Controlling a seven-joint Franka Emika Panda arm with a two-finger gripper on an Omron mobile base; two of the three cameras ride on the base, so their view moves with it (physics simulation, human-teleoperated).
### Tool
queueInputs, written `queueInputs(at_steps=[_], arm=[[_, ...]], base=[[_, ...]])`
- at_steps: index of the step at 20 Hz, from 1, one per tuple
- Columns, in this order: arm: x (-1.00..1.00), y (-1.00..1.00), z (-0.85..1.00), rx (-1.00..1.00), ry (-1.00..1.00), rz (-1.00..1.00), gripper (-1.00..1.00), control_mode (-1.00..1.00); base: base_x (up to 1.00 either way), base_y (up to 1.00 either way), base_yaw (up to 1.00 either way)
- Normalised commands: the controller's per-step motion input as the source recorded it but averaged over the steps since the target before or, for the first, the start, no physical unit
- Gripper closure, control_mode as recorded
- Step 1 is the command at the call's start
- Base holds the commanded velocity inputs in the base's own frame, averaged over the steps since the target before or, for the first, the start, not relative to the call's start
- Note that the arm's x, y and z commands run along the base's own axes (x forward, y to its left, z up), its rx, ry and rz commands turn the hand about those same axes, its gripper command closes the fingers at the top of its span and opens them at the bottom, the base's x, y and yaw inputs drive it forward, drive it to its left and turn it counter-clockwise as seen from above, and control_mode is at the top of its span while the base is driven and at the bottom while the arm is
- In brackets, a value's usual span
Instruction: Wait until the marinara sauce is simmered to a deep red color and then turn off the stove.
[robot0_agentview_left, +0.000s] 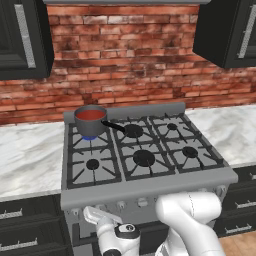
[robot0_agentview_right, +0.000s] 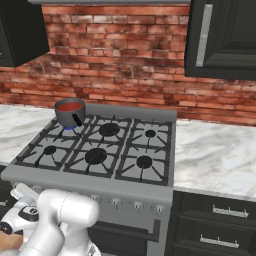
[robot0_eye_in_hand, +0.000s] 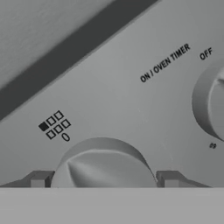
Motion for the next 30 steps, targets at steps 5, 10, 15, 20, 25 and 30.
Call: queueInputs(at_steps=[5,10,15,20,25,30], arm=[[-0.19,-0.19,0.00,0.27,0.00,-0.11,1.00,-1.00],[-0.20,-0.19,0.00,0.28,0.00,-0.12,1.00,-1.00],[-0.16,-0.22,0.00,0.32,0.00,-0.13,1.00,-1.00],[-0.15,-0.31,0.01,0.38,0.00,-0.13,1.00,-1.00],[-0.08,-0.41,0.09,0.39,0.00,-0.07,1.00,-1.00],[-0.01,-0.49,0.14,0.40,0.04,-0.01,1.00,-1.00]], base=[[0.00,0.00,0.00],[0.00,0.00,0.00],[0.00,0.00,0.00],[0.00,0.00,0.00],[0.00,0.00,0.00],[0.00,0.00,0.00]])
